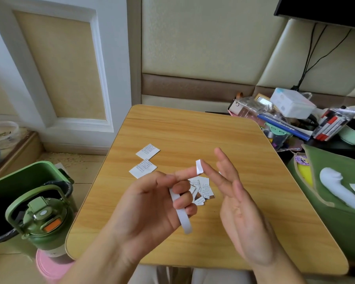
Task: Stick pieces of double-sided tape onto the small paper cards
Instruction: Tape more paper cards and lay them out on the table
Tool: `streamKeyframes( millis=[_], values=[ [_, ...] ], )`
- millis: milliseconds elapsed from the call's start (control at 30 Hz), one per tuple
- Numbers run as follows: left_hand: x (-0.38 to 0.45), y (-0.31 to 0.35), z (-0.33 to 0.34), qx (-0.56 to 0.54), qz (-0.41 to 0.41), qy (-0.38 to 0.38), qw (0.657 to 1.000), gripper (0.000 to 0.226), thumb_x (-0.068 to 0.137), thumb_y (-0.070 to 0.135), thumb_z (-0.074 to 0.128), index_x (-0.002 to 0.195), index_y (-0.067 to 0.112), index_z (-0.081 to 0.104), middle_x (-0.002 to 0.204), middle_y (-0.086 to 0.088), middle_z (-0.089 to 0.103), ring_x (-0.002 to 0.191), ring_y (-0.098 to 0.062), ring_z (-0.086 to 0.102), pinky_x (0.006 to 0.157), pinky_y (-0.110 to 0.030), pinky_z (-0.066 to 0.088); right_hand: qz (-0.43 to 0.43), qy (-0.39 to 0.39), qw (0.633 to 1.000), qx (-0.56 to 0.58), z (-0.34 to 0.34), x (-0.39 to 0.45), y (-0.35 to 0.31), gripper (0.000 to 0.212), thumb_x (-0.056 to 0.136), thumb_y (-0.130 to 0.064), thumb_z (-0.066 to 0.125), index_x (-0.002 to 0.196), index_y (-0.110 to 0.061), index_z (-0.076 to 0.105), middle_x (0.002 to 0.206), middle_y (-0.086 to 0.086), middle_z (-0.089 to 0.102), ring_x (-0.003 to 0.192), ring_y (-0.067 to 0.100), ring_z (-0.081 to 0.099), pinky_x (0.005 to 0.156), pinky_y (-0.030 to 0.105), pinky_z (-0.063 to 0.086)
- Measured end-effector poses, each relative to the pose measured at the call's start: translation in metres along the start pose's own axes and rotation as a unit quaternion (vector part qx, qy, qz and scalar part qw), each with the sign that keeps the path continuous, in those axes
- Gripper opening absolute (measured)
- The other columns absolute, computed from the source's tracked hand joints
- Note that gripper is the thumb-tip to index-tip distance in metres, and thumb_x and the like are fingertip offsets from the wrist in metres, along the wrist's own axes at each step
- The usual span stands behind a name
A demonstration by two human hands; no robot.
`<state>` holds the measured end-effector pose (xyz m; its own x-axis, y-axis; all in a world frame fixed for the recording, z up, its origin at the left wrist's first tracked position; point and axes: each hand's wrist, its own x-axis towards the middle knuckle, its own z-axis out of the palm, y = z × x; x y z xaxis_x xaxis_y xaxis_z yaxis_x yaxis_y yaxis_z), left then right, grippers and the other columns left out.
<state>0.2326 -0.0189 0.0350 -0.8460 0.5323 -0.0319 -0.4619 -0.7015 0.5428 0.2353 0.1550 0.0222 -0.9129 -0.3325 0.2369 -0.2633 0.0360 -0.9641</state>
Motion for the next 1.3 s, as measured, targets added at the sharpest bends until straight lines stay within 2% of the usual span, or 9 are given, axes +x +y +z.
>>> streamKeyframes(
  millis=[100, 233, 333, 500, 700, 933, 1100, 1200, 1300],
  values=[
    [-0.001, 0.0, -0.003, -0.006, -0.006, 0.012, 1.0, 0.051, 0.053, 0.014, 0.078, 0.099, -0.006, 0.071, 0.066, -0.001, 0.037, 0.053, -0.014, 0.032, 0.058, -0.029, 0.037, -0.001, 0.0, 1.0, 0.005, -0.007, 0.004, 0.001, 0.065, 0.089, -0.065, 0.03, 0.145, -0.033, 0.019, 0.128, -0.02, 0.06, 0.132, -0.013, 0.032, 0.104, 0.012, 0.015],
    [-0.001, 0.001, -0.003, -0.019, -0.017, 0.002, 1.0, 0.048, 0.053, 0.013, 0.08, 0.097, -0.005, 0.072, 0.066, 0.0, 0.037, 0.052, -0.013, 0.033, 0.058, -0.028, 0.037, -0.041, -0.003, 0.995, -0.086, -0.013, 0.01, 0.001, 0.046, 0.089, -0.062, 0.026, 0.135, -0.059, 0.029, 0.131, -0.014, 0.059, 0.146, 0.016, 0.014, 0.117, 0.035, -0.001],
    [-0.001, 0.001, -0.003, -0.019, -0.028, -0.011, 0.999, 0.052, 0.057, 0.013, 0.081, 0.104, -0.006, 0.069, 0.067, 0.0, 0.038, 0.053, -0.012, 0.034, 0.058, -0.027, 0.038, -0.06, -0.009, 0.986, -0.153, -0.018, 0.011, -0.006, 0.038, 0.088, -0.064, 0.023, 0.122, -0.071, 0.038, 0.147, -0.001, 0.043, 0.147, 0.01, 0.003, 0.115, 0.028, 0.001],
    [-0.002, 0.002, -0.006, -0.025, -0.04, -0.018, 0.999, 0.051, 0.057, 0.013, 0.084, 0.103, -0.006, 0.069, 0.068, 0.001, 0.04, 0.052, -0.012, 0.037, 0.058, -0.027, 0.039, -0.109, -0.033, 0.944, -0.31, -0.03, 0.011, -0.007, 0.046, 0.096, -0.057, 0.016, 0.127, -0.054, 0.05, 0.156, -0.02, 0.017, 0.147, 0.01, 0.0, 0.114, 0.017, 0.005],
    [0.001, 0.005, -0.008, -0.03, -0.042, 0.008, 0.999, 0.054, 0.052, 0.011, 0.085, 0.101, -0.006, 0.069, 0.067, 0.0, 0.04, 0.051, -0.012, 0.037, 0.057, -0.027, 0.04, -0.102, -0.076, 0.922, -0.366, -0.04, 0.016, -0.007, 0.045, 0.097, -0.059, 0.013, 0.134, -0.056, 0.039, 0.156, -0.019, 0.016, 0.147, 0.017, -0.002, 0.115, 0.046, 0.012],
    [0.002, 0.01, -0.007, -0.039, -0.033, 0.016, 0.999, 0.053, 0.052, 0.01, 0.085, 0.1, -0.006, 0.069, 0.068, 0.0, 0.038, 0.052, -0.012, 0.036, 0.057, -0.027, 0.039, -0.122, -0.091, 0.888, -0.433, -0.046, 0.027, 0.002, 0.044, 0.098, -0.057, 0.012, 0.139, -0.057, 0.029, 0.154, -0.019, 0.02, 0.147, 0.02, 0.003, 0.113, 0.055, 0.018],
    [0.002, 0.011, -0.006, -0.035, -0.023, 0.017, 0.999, 0.052, 0.053, 0.013, 0.083, 0.1, -0.005, 0.069, 0.068, -0.001, 0.04, 0.051, -0.014, 0.038, 0.057, -0.028, 0.039, -0.142, -0.091, 0.856, -0.489, -0.051, 0.029, 0.008, 0.044, 0.1, -0.054, 0.015, 0.143, -0.054, 0.022, 0.153, -0.018, 0.024, 0.146, 0.017, 0.008, 0.112, 0.049, 0.022],
    [0.002, 0.012, -0.005, -0.033, 0.0, 0.02, 0.999, 0.044, 0.054, 0.017, 0.081, 0.092, -0.003, 0.07, 0.067, -0.002, 0.04, 0.051, -0.015, 0.037, 0.057, -0.029, 0.04, -0.112, -0.054, 0.852, -0.509, -0.055, 0.027, 0.016, 0.044, 0.097, -0.058, 0.022, 0.137, -0.049, 0.038, 0.15, -0.02, 0.029, 0.144, 0.012, 0.013, 0.113, 0.041, 0.02],
    [0.0, 0.013, -0.002, 0.023, 0.029, 0.013, 0.999, 0.052, 0.061, 0.027, 0.076, 0.104, -0.001, 0.071, 0.068, 0.0, 0.042, 0.054, -0.015, 0.037, 0.06, -0.028, 0.04, -0.11, 0.04, 0.873, -0.474, -0.052, 0.026, 0.016, 0.037, 0.091, -0.049, 0.046, 0.124, -0.038, 0.058, 0.132, -0.017, 0.05, 0.127, 0.006, 0.039, 0.106, 0.03, 0.034]
  ],
)
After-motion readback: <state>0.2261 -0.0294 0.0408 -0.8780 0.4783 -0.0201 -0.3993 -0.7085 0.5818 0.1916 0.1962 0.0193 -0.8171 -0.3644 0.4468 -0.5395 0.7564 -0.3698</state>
